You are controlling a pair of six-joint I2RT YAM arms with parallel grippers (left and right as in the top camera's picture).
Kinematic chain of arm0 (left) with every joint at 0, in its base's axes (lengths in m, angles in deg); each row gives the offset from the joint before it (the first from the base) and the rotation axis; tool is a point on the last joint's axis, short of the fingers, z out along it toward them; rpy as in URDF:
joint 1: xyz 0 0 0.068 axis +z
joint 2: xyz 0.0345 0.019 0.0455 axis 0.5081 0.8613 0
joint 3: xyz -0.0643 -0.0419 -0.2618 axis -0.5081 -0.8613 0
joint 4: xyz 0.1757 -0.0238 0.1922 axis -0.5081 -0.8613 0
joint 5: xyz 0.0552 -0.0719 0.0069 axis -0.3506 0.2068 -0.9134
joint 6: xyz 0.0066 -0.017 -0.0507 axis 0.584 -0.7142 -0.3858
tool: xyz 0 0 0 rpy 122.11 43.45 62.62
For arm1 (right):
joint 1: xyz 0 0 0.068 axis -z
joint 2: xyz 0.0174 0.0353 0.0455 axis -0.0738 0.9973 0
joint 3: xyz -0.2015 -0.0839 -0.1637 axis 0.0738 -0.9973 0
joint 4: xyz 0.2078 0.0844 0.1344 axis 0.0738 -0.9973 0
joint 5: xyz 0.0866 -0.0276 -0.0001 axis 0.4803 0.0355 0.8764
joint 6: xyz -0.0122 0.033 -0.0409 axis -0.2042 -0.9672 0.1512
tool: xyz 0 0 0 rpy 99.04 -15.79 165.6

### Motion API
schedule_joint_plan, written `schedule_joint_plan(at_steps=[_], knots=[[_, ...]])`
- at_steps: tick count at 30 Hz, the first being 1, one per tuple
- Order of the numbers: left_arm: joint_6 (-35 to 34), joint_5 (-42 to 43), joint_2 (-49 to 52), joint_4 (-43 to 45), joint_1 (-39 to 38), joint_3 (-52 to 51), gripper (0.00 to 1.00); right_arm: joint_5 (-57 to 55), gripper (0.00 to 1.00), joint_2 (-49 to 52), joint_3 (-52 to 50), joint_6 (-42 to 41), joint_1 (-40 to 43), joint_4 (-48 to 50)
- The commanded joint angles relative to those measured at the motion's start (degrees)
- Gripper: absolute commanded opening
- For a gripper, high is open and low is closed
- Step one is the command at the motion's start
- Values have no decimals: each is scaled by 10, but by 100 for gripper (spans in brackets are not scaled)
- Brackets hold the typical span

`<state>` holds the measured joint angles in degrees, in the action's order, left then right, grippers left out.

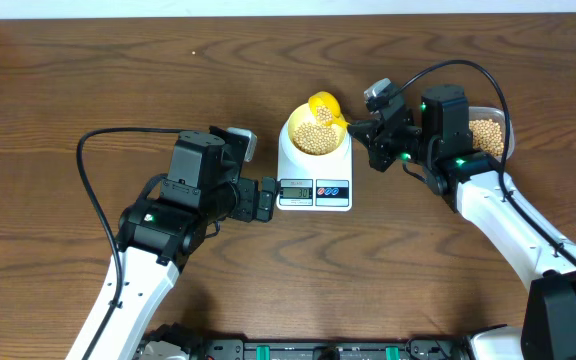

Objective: Scoop item into bowl and weigh 50g on scale
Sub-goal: 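Tilt the scoop with the right gripper to pour soybeans into the bowl, then hold the scoop over the bowl and shake out more soybeans slowly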

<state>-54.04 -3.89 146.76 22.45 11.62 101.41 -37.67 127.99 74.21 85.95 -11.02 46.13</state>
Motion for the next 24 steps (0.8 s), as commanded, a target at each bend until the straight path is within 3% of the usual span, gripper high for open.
schedule_joint_plan(at_steps=[1,24], knots=[[9,-4,-2,0,-1,-2,98,2,1,3,-1,-9,-3,0],[9,-4,-2,0,-1,-2,98,2,1,3,-1,-28,-3,0]])
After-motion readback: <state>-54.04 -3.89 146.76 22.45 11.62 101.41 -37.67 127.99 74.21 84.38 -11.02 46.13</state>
